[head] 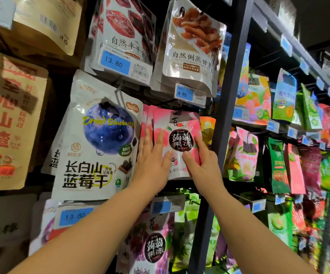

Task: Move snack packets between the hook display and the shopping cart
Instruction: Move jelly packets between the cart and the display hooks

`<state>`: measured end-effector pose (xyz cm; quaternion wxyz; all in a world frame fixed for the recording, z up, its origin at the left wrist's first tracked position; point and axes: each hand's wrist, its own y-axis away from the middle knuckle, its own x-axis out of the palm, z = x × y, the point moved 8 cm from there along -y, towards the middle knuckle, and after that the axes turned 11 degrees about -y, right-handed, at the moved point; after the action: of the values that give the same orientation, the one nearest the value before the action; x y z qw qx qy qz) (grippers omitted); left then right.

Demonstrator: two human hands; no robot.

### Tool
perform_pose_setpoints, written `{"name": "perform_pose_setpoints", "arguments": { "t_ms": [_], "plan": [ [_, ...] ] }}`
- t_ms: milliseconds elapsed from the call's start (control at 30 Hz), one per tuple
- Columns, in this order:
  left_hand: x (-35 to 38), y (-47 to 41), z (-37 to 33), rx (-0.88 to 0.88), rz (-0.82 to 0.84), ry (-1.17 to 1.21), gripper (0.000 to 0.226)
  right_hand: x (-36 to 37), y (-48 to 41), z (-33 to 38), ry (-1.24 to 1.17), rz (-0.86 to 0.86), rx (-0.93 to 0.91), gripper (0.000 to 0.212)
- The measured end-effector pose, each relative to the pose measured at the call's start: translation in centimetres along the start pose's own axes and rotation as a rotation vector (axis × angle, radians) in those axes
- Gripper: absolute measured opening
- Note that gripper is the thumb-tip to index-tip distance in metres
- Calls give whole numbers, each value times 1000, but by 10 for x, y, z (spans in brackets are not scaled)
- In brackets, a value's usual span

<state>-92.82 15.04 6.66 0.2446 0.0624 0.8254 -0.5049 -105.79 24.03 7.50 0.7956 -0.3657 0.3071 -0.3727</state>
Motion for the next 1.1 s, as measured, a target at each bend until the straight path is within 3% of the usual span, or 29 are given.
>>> {"name": "perform_pose_setpoints", "arguments": {
  "t_ms": [267,433,600,767,933,1033,1100],
  "plan": [
    [-10,39,-10,-22,13,34,65,-8,26,6,60,-42,10,69],
    [-17,76,-21,-34,-72,28,59,-21,56,18,113,-73,11,57],
    [21,132,-42,16,-31,57,66,-43,109,-4,165,-106,78,59],
    [96,205,-72,63,277,83,63,-84,190,-56,226,-109,300,53],
    [174,327,-101,128,703,99,78,-152,318,-109,369,-69,582,41],
    [204,417,-119,204,963,101,55,-201,416,-132,425,-108,793,37],
    [217,476,-129,287,1123,97,59,-231,482,-135,444,-158,941,28]
  ]
}}
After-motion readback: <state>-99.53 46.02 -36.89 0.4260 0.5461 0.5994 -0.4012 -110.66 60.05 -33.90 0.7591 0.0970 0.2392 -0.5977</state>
